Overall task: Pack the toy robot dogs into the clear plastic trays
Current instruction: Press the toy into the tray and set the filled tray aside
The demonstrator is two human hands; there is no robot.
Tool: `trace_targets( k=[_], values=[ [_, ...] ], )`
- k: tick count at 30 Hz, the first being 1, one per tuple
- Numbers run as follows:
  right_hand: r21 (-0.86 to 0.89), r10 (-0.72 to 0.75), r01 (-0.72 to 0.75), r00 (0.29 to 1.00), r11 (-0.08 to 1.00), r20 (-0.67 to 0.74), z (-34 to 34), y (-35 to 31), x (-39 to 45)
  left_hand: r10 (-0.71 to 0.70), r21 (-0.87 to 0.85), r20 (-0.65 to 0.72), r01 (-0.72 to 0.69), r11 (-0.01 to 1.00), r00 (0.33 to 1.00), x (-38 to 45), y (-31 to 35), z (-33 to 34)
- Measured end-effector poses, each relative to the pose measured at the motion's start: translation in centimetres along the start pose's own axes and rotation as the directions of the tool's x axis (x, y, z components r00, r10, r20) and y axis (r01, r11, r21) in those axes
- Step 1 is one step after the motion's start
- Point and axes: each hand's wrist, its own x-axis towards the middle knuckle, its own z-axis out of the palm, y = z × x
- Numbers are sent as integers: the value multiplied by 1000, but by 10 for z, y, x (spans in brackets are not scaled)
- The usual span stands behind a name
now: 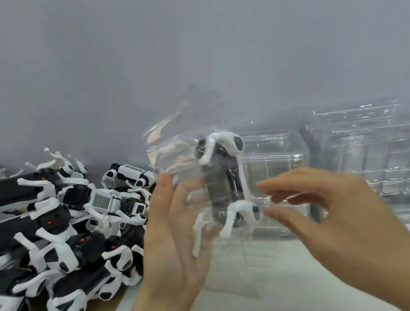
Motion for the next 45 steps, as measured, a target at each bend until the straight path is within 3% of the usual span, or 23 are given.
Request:
trace_targets(
  k=[2, 5, 9, 12, 14, 16, 19, 21, 23, 25, 27, 28, 30, 32, 34, 38, 41, 45],
  values=[
    [48, 73, -68, 993, 997, -97, -14, 14, 2, 20, 209, 11, -22, 978, 1000, -22, -36, -9],
    [104, 182, -162, 954, 981, -237, -36, 31, 4, 14, 556, 37, -32, 831, 999, -25, -45, -28],
    [191, 244, -196, 929, 962, -277, -44, 36, 1, -55, 873, 23, 6, 487, 998, -24, -51, -27],
    [183, 250, -234, 965, 955, -72, -36, 26, 0, -195, 961, 33, 23, 277, 980, -25, -62, -13],
    [38, 246, -251, 964, 967, 103, -23, 24, -2, -249, 989, 43, -6, 148, 968, -22, -76, -3],
    [-159, 290, -257, 925, 953, 244, -8, 25, -5, -284, 993, 99, -74, 97, 954, -20, -93, 7],
    [-357, 369, -246, 867, 901, 335, 6, 34, -7, -267, 981, 169, -137, 134, 949, -18, -103, 12],
    [-390, 414, -281, 854, 877, 316, 5, 40, -8, -164, 963, 154, -110, 247, 974, -15, -102, 8],
    [-402, 448, -315, 843, 860, 299, -1, 42, -9, 17, 945, 31, -35, 325, 999, -12, -100, 0],
    [-445, 465, -306, 830, 841, 307, -7, 44, -11, 177, 941, -147, 82, 328, 973, -9, -99, -7],
    [-482, 500, -331, 820, 811, 279, -14, 46, -13, 203, 922, -316, 249, 297, 927, -6, -100, -13],
    [-497, 528, -364, 815, 788, 240, -19, 46, -13, 156, 896, -381, 322, 306, 911, -5, -101, -15],
    [-545, 587, -430, 796, 720, 147, -28, 45, -14, -29, 801, -456, 425, 422, 889, -5, -102, -13],
    [-603, 608, -455, 791, 655, 64, -35, 45, -14, -227, 675, -443, 489, 552, 867, -6, -103, -5],
    [-637, 581, -438, 814, 635, 20, -38, 45, -13, -320, 631, -365, 485, 606, 874, -7, -106, 2],
    [-520, 392, -316, 919, 794, 40, -25, 41, -8, -389, 588, -268, 470, 658, 881, -7, -110, 6],
    [-311, 335, -289, 937, 906, 104, -5, 31, -6, -446, 554, -224, 490, 673, 866, -6, -110, 0],
    [-157, 302, -271, 923, 950, 236, 27, 16, -10, -529, 552, -16, 449, 703, 849, -9, -104, -3]
  ],
)
